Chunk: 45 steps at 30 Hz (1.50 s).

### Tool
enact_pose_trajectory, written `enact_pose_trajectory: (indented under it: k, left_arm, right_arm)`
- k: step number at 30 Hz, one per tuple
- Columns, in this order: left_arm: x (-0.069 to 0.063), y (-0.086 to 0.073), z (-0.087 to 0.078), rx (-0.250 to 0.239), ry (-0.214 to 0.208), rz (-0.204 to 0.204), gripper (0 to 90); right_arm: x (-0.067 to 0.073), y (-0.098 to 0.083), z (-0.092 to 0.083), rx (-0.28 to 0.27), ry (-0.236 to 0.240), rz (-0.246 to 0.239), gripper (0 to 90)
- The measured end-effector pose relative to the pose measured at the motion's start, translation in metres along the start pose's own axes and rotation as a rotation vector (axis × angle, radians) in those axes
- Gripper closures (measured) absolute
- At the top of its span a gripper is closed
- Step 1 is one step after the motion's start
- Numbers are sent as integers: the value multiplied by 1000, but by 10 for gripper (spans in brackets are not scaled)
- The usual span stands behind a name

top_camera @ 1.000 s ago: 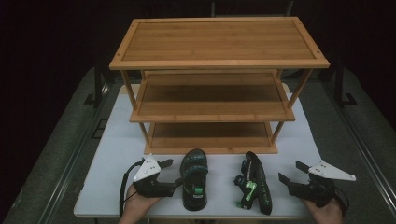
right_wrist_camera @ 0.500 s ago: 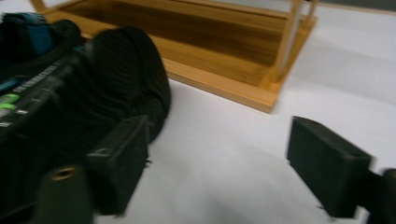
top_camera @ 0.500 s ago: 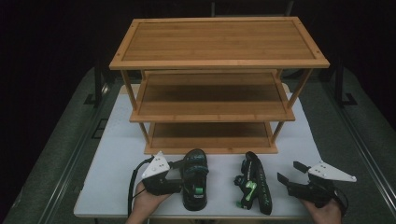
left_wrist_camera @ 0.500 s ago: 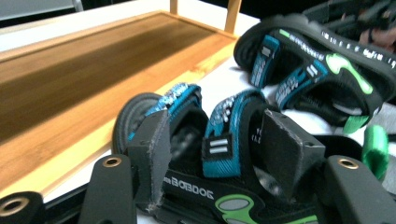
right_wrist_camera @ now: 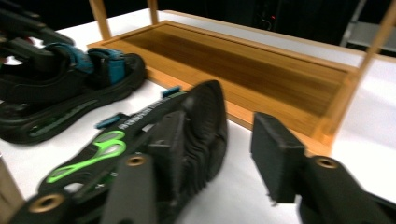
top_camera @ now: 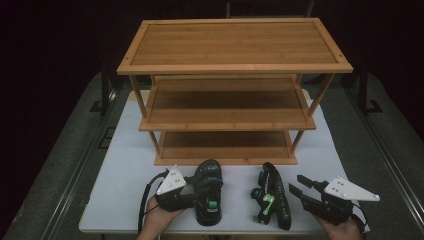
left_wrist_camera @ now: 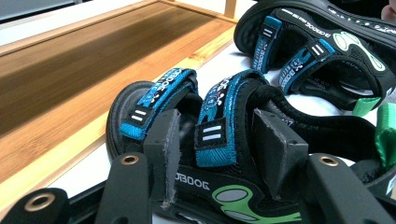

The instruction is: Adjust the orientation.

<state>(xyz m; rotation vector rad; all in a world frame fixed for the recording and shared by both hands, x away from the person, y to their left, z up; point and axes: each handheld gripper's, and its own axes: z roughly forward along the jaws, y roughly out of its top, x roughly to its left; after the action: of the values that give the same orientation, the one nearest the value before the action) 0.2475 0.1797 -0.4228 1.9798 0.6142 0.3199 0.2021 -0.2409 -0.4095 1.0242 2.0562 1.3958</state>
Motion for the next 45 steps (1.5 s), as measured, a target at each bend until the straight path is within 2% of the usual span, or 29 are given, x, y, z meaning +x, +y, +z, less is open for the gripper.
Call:
enact_pose_trajectory:
  k: [1, 2, 3, 4, 5, 6, 10, 13, 18, 22, 29, 37, 38, 39, 40, 41, 42, 43, 45]
  left_arm:
    - [0, 0, 0, 0, 2, 1, 515]
    - [0, 0, 0, 0, 1, 1, 513]
    - [0, 0, 0, -1, 0, 0, 513]
    - [0, 0, 1, -2, -1, 2, 508]
    - [0, 0, 1, -2, -1, 2, 507]
    - [0, 0, 1, -2, 1, 4, 507]
    - [0, -1, 1, -3, -3, 3, 502]
    - [-1, -1, 2, -3, -6, 4, 495]
    - [-1, -1, 2, -6, -7, 2, 489]
    - [0, -1, 1, -7, -9, 0, 484]
    - [0, -2, 0, -9, -12, -1, 473]
    - [0, -3, 1, -11, -12, 1, 471]
    - [0, -2, 1, -10, -12, 2, 470]
    - [0, -2, 1, -10, -12, 2, 470]
    - [0, -2, 0, -10, -12, 2, 469]
    - [0, -2, 0, -10, -12, 2, 469]
    - [0, -2, 0, -10, -12, 2, 469]
    - [0, -3, 0, -10, -13, 2, 470]
    - [0, -3, 1, -10, -15, 1, 470]
  right_arm:
    - [0, 0, 0, 0, 0, 0, 596]
    - [5, 3, 1, -2, 15, -14, 652]
    - [5, 3, 1, -2, 15, -14, 652]
    - [11, 6, 3, -9, 32, -26, 708]
    - [11, 6, 3, -9, 32, -26, 708]
    - [16, 8, 5, -8, 48, -36, 783]
    - [23, 11, 8, -12, 64, -47, 851]
    - [27, 12, 13, 6, 75, -62, 876]
    - [30, 9, 20, 53, 57, -91, 892]
    - [29, 9, 19, 50, 56, -96, 893]
    - [23, 6, 12, 42, 29, -95, 892]
    - [13, 3, 1, 40, -21, -64, 880]
    - [9, 2, -2, 42, -42, -65, 879]
    - [9, 2, -2, 42, -42, -65, 879]
    - [8, 0, -6, 53, -94, -73, 880]
    - [8, 0, -6, 53, -94, -73, 880]
    - [6, 0, -10, 43, -133, -85, 886]
    - [3, -1, -11, 46, -132, -64, 887]
    - [1, -1, -11, 56, -134, -58, 887]
